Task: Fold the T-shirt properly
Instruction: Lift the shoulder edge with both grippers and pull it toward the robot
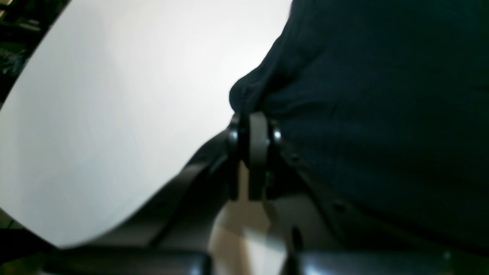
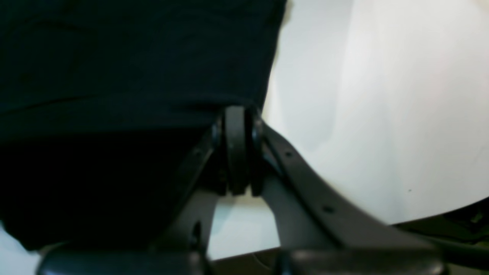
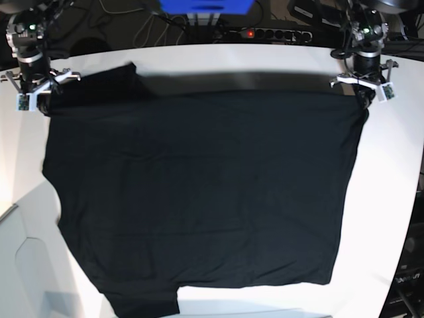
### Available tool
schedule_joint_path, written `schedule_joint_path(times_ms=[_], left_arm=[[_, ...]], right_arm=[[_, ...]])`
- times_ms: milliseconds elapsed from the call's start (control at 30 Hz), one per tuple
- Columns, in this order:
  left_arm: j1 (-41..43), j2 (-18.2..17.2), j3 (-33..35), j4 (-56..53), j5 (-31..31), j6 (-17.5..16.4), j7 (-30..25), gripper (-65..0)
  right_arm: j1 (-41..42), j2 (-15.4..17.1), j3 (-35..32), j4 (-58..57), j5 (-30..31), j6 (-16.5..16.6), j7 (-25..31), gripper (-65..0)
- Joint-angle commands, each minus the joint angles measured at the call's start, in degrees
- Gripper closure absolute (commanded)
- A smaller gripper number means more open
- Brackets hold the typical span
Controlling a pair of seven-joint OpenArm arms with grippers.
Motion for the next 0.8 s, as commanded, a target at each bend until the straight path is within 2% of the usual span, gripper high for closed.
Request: schedule_joint_path(times_ms=[0, 300, 533, 767], left_arm=[[0.1, -0.7, -0.4, 1.0, 0.0, 0.4, -1.6, -0.1], [-5.4, -0.4, -0.1, 0.4, 0.4, 0.4, -1.4, -0.1], [-14.5, -0.9, -0.4, 0.4, 0.5, 0.4, 7.4, -0.1], [-22.7, -1.0, -0.3, 0.4, 0.5, 0.4, 12.4, -0.1]], right_arm=[[0.8, 0.6, 0.2, 1.0, 0.7, 0.4, 1.7, 0.0], [7.8, 0.6, -0.2, 0.8, 0.5, 0.4, 1.6, 0.0], [13.7, 0.6, -4.7, 0.5, 0.3, 0.4, 1.5, 0.0], [21.7, 1.4, -6.7, -1.7, 0.2, 0.4, -5.5, 0.0]])
